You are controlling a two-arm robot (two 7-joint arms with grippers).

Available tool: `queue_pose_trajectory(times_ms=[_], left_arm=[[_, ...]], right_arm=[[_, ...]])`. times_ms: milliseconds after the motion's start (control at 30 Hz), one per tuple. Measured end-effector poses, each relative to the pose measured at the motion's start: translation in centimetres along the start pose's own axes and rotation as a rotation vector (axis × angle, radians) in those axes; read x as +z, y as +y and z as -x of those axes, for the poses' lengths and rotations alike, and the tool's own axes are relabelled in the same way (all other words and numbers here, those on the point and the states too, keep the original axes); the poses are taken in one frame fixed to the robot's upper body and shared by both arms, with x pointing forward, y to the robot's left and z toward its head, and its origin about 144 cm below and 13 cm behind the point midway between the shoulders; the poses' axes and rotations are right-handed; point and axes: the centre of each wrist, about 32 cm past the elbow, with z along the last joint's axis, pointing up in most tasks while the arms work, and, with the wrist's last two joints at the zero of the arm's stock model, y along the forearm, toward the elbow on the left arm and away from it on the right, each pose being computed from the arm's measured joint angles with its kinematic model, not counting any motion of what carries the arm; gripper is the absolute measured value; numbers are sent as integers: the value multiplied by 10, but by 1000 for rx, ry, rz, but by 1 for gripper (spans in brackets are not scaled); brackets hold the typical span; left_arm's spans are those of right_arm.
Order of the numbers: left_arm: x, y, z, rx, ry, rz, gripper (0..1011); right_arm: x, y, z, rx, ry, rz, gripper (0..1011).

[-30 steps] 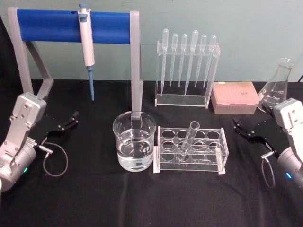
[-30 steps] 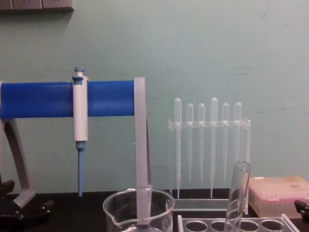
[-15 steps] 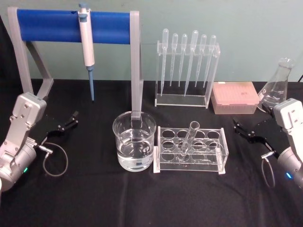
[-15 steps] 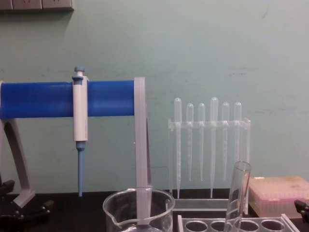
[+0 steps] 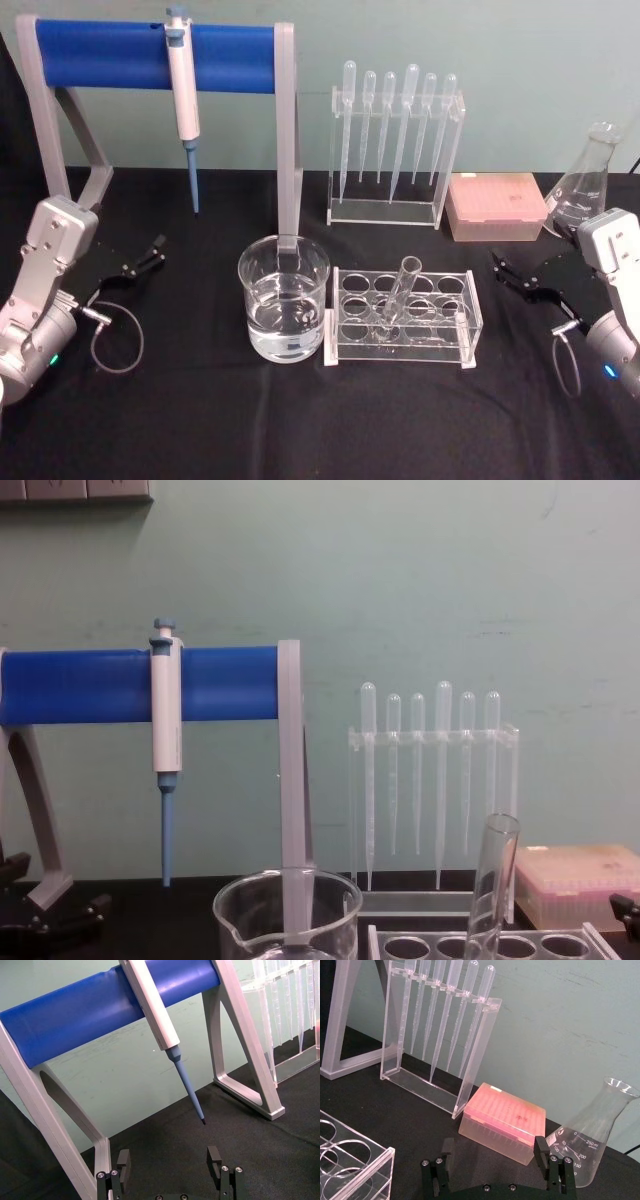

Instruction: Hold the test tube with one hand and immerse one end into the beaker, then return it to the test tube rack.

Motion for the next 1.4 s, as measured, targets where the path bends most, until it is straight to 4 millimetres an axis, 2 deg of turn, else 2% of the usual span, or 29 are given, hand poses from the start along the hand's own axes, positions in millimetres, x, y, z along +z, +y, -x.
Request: queue_pose_trajectory(times_ms=[367,667,1000,1400], left_arm=[[0,0,0,0,0,0,1000],[0,0,0,0,0,0,1000],[0,0,0,0,0,0,1000],[0,0,0,0,0,0,1000]], right_arm=[[2,1,1,0,-3,-11,1002],[17,-5,-4,21,28,-67,1002],[39,-31,-21,161,45,-111,1002],[36,-55,-35,394,58,-167,1002]])
